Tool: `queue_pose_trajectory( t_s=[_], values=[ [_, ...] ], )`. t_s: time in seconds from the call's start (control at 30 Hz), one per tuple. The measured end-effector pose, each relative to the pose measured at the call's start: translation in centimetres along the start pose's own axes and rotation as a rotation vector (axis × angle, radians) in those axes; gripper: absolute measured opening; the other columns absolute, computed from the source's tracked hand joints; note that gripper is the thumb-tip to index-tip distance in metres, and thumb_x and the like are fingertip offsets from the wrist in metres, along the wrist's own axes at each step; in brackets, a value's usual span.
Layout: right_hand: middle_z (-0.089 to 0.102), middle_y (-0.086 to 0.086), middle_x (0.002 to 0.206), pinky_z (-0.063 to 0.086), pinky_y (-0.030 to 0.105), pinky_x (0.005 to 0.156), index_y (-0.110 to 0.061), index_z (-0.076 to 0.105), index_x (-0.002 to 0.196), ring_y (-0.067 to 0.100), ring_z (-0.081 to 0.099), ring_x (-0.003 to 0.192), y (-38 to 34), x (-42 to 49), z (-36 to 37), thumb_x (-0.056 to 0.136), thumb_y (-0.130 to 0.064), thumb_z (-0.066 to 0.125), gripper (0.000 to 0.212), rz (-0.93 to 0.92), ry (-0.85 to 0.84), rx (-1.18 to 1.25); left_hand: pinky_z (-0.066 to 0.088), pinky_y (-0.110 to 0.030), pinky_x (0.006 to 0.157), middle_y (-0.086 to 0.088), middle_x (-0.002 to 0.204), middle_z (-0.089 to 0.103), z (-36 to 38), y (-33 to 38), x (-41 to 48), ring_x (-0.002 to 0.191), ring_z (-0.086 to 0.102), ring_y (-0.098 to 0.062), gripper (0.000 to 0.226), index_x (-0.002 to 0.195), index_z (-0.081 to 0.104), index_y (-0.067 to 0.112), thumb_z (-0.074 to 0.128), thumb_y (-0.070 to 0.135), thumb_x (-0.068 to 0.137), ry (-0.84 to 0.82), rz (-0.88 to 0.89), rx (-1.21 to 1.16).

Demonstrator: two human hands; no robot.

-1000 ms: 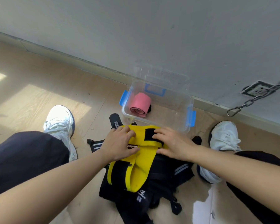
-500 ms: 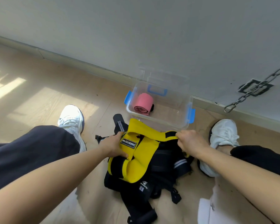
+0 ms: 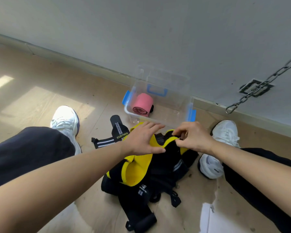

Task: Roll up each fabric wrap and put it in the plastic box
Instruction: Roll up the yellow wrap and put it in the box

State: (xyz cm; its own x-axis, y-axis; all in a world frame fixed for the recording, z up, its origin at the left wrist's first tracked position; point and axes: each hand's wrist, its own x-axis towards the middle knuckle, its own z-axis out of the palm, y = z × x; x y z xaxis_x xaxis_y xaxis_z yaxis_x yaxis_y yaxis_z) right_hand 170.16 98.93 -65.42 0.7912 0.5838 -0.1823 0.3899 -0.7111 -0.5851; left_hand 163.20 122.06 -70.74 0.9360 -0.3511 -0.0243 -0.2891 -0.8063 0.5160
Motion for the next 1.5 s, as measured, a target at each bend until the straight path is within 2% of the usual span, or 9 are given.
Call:
queue_pose_trajectory(
  t_s=[0.2, 0.5, 0.63, 0.73, 0.93, 1.07, 1.17, 1.33, 1.5],
  values=[
    [0.071, -0.011, 0.073, 0.046, 0.009, 0.064, -0.014, 0.079, 0.084, -0.002, 0.063, 0.064, -0.8, 1.1, -0.5, 0.078, -0.004, 0.078, 0.012, 0.02, 0.098, 0.224, 0.054, -0.039, 0.069, 0.002, 0.091, 0.078, -1.0, 0.3, 1.3, 0.082, 0.071, -0.021, 0.025, 0.107, 0.075, 0.021, 0.062, 0.04, 0.098, 0.198, 0.046, -0.064],
    [0.069, -0.001, 0.108, 0.047, 0.028, 0.078, -0.015, 0.068, 0.12, 0.016, 0.064, 0.092, 1.8, 0.8, 2.7, 0.082, -0.034, 0.081, 0.044, 0.214, -0.053, -0.032, 0.053, -0.043, 0.051, -0.005, 0.077, 0.066, -1.1, -3.5, -2.2, 0.066, 0.064, -0.027, 0.044, 0.088, 0.066, 0.01, 0.035, 0.038, 0.103, 0.214, 0.122, 0.226],
    [0.069, -0.004, 0.092, 0.042, 0.023, 0.069, -0.017, 0.074, 0.104, 0.015, 0.064, 0.09, 2.1, 0.9, 3.6, 0.088, -0.022, 0.075, 0.017, 0.251, -0.129, 0.001, 0.049, -0.035, 0.048, -0.001, 0.075, 0.065, -2.0, -5.5, -3.2, 0.063, 0.062, -0.022, 0.032, 0.086, 0.065, 0.013, 0.042, 0.03, 0.101, 0.209, 0.084, 0.254],
    [0.069, -0.013, 0.079, 0.042, 0.016, 0.065, -0.018, 0.077, 0.099, 0.002, 0.059, 0.07, 1.4, 1.3, 3.0, 0.092, -0.015, 0.072, 0.009, 0.169, -0.177, 0.178, 0.037, -0.028, 0.051, 0.003, 0.077, 0.063, -3.3, -5.3, -3.6, 0.064, 0.053, -0.015, 0.013, 0.086, 0.063, 0.017, 0.057, 0.028, 0.09, 0.23, 0.099, 0.211],
    [0.077, -0.009, 0.083, 0.05, 0.013, 0.068, -0.009, 0.079, 0.103, -0.004, 0.066, 0.071, -1.8, 3.1, 1.1, 0.087, -0.009, 0.077, 0.016, -0.002, -0.248, 0.359, 0.044, -0.031, 0.093, 0.001, 0.14, 0.055, -5.2, -2.3, -0.4, 0.126, 0.048, -0.017, 0.065, 0.138, 0.055, 0.023, 0.062, 0.062, 0.086, 0.049, 0.075, 0.117],
    [0.077, 0.011, 0.09, 0.051, 0.017, 0.068, -0.009, 0.078, 0.099, 0.004, 0.066, 0.075, -2.7, 3.4, 0.0, 0.083, -0.015, 0.081, 0.017, -0.017, -0.233, 0.424, 0.042, -0.032, 0.071, 0.006, 0.092, 0.06, -6.7, -1.7, 0.8, 0.089, 0.056, -0.015, 0.024, 0.095, 0.059, 0.025, 0.071, 0.045, 0.092, -0.106, -0.037, -0.015],
    [0.074, 0.018, 0.095, 0.05, 0.024, 0.074, -0.009, 0.075, 0.1, 0.012, 0.063, 0.08, -2.1, 3.4, -0.2, 0.085, -0.016, 0.08, 0.017, -0.001, -0.349, 0.338, 0.038, -0.028, 0.063, 0.008, 0.08, 0.054, -8.1, -2.7, 0.4, 0.072, 0.051, -0.007, 0.023, 0.084, 0.051, 0.028, 0.071, 0.034, 0.094, -0.145, -0.107, -0.124],
    [0.07, -0.001, 0.077, 0.051, 0.021, 0.069, -0.021, 0.066, 0.119, 0.006, 0.062, 0.067, -1.6, 3.5, 0.1, 0.092, -0.008, 0.071, 0.03, 0.078, -0.43, 0.348, 0.052, -0.044, 0.074, -0.003, 0.091, 0.062, -8.7, -4.9, -0.4, 0.084, 0.06, -0.024, 0.017, 0.089, 0.059, 0.024, 0.072, 0.034, 0.094, -0.063, -0.225, -0.203],
    [0.071, 0.002, 0.086, 0.053, 0.023, 0.07, -0.015, 0.074, 0.108, 0.012, 0.065, 0.081, -2.1, 4.3, -0.8, 0.097, -0.006, 0.062, 0.018, 0.1, -0.224, 0.301, 0.049, -0.038, 0.087, -0.002, 0.123, 0.059, -7.5, -6.0, -2.6, 0.106, 0.057, -0.02, 0.043, 0.123, 0.056, 0.018, 0.074, 0.04, 0.09, 0.166, -0.393, -0.124]
  ],
)
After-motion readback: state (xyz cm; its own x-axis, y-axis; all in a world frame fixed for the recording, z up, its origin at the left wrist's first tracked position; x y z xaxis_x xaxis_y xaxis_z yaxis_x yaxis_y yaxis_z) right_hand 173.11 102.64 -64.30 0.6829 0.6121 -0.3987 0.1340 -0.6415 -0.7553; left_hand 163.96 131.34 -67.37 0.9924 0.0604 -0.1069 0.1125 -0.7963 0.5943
